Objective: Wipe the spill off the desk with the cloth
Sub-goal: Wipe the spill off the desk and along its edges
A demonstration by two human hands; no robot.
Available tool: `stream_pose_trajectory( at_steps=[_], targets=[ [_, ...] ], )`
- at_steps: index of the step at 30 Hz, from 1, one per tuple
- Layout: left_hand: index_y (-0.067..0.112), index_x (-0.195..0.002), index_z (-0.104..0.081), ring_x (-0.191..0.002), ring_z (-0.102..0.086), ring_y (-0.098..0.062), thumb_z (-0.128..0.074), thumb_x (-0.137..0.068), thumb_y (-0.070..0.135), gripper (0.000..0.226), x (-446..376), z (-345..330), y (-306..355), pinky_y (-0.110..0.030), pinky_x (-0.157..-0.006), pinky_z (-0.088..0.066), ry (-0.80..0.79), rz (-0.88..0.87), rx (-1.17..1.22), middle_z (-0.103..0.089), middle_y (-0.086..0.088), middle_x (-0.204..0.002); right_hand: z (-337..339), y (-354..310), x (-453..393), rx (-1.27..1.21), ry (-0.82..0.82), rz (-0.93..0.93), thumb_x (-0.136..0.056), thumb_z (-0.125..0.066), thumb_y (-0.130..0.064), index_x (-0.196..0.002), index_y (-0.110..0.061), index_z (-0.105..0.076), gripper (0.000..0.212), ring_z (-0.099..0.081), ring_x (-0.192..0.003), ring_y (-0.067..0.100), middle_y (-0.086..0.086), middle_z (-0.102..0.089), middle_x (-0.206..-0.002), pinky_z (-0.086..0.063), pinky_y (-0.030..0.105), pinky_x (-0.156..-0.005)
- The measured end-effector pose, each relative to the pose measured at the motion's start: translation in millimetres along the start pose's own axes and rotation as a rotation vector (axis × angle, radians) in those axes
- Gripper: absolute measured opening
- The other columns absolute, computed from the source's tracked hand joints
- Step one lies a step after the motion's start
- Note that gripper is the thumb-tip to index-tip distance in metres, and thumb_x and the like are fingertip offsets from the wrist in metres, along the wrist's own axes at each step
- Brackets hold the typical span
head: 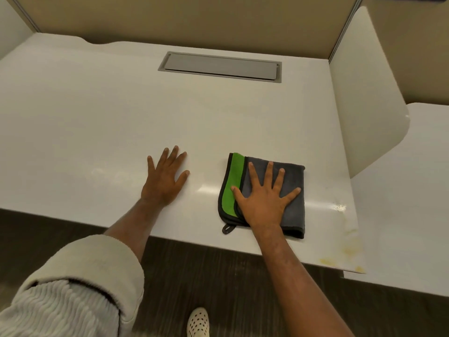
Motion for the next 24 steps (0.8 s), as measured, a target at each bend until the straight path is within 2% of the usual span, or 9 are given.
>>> stream_pose_trajectory(
  at_steps=[5,11,19,24],
  targets=[
    [0.032,-0.161,-0.013,-0.158,0.001,-0.016,-0.012,-0.099,0.059,0.068,-1,-1,1,-0.058,-0.124,0.002,-0.005,-0.003,-0.032,-0.005,0.008,-0.17,-6,9,42,0.047,-0.013,0.048,-0.085,-0.007,-0.085,-0.157,-0.049,0.009,0.082,0.015,-0.157,0.036,0.005,0.012,-0.172,0.009,0.082,-0.108],
    [0.029,-0.161,-0.015,-0.158,0.0,-0.02,-0.018,-0.102,0.053,0.064,0,2,4,-0.061,-0.124,0.0,-0.015,-0.001,-0.042,-0.006,0.004,-0.171,-15,-19,68,0.045,-0.028,0.058,-0.088,-0.013,-0.082,-0.158,-0.047,0.009,0.081,0.019,-0.155,0.039,0.009,0.016,-0.171,0.011,0.083,-0.106],
    [0.027,-0.161,-0.018,-0.158,-0.001,-0.022,-0.014,-0.098,0.057,0.07,-1,5,7,-0.061,-0.123,0.002,-0.023,-0.008,-0.017,-0.008,0.002,-0.171,-17,-60,22,0.042,-0.031,0.03,-0.086,-0.012,-0.083,-0.158,-0.048,0.005,0.082,0.014,-0.156,0.042,0.01,0.011,-0.171,0.012,0.084,-0.103],
    [0.019,-0.158,-0.031,-0.156,-0.017,-0.03,-0.014,-0.099,0.053,0.071,1,15,19,-0.064,-0.122,-0.004,0.025,-0.07,-0.133,-0.022,-0.009,-0.167,-9,-52,-6,0.041,0.009,-0.003,-0.095,-0.02,-0.072,-0.158,-0.05,-0.002,0.07,0.004,-0.157,0.039,0.007,0.0,-0.173,0.004,0.085,-0.106]
  ],
)
Point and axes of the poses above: each hand's wrist, its own x-axis away from the middle knuckle, its own z-axis out of the back of the hand, y = z × x, the point moved 8 cm from there along -x, towards the middle knuckle
